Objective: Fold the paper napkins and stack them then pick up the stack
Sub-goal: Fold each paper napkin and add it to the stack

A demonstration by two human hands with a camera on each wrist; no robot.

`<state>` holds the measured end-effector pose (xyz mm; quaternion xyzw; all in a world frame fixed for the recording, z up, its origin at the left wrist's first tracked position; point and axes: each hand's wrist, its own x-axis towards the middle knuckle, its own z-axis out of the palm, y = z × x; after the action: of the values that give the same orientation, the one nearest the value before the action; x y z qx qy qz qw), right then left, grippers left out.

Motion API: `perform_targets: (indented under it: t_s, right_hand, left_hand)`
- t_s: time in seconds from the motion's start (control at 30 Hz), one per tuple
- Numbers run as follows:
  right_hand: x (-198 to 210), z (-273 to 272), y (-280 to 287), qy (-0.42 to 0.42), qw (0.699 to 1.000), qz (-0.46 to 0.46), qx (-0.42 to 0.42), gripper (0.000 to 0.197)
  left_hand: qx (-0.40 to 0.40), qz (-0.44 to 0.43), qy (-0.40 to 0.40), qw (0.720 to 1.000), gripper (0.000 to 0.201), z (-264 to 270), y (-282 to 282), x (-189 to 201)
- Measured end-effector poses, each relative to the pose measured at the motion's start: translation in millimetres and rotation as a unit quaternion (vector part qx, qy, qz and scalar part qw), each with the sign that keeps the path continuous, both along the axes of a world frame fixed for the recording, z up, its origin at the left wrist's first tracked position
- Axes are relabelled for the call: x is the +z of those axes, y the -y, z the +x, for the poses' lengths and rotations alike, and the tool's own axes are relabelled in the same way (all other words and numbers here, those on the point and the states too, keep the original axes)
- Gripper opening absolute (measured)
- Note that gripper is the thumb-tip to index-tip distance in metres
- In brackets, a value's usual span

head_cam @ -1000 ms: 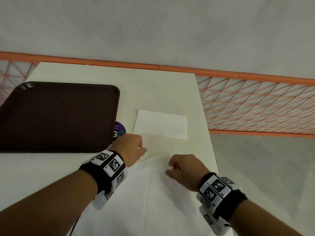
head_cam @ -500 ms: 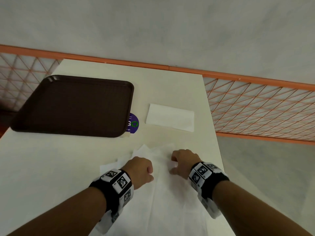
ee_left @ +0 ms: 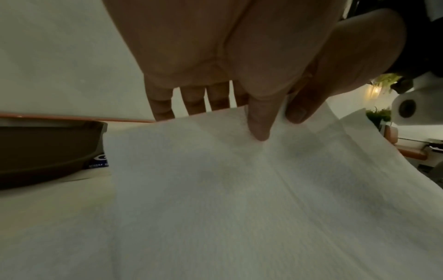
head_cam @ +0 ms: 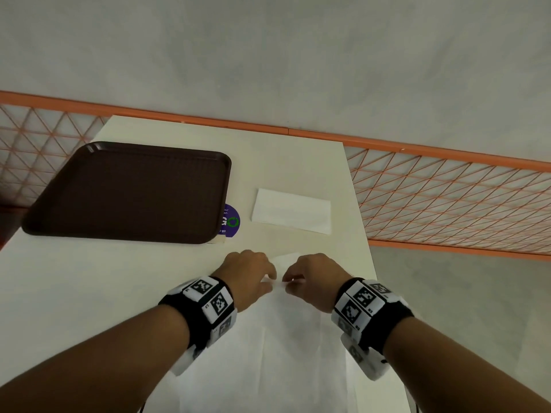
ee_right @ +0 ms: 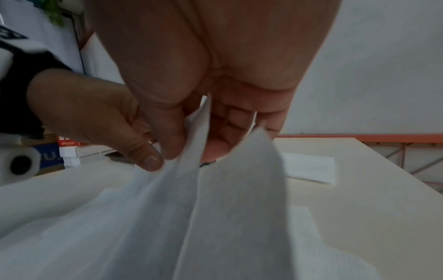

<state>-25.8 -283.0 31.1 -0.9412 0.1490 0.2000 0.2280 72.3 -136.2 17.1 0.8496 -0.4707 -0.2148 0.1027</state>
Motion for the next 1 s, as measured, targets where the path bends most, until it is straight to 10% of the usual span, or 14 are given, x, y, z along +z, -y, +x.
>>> perform_targets:
  t_s: [0.6,0.83,1.0]
  right_hand:
    - [1,-14,10,0.068,0.992,-0.020,-0.106,0.025]
    - [3,-30,33,0.161,0.936,0.172,-0.262,0.060]
    - [-8,-46,38,0.079,0.929,0.235,-0.275,0.017]
  left_hand:
    - [-0.010,-0.016,0.004,1.000,0.033,11,4,5]
    - [0.081,-0.151,-0.136,0.976,0.016,23,3,21]
    - [0.195,-0.199,-0.248,0.928,0.013,35,0,15]
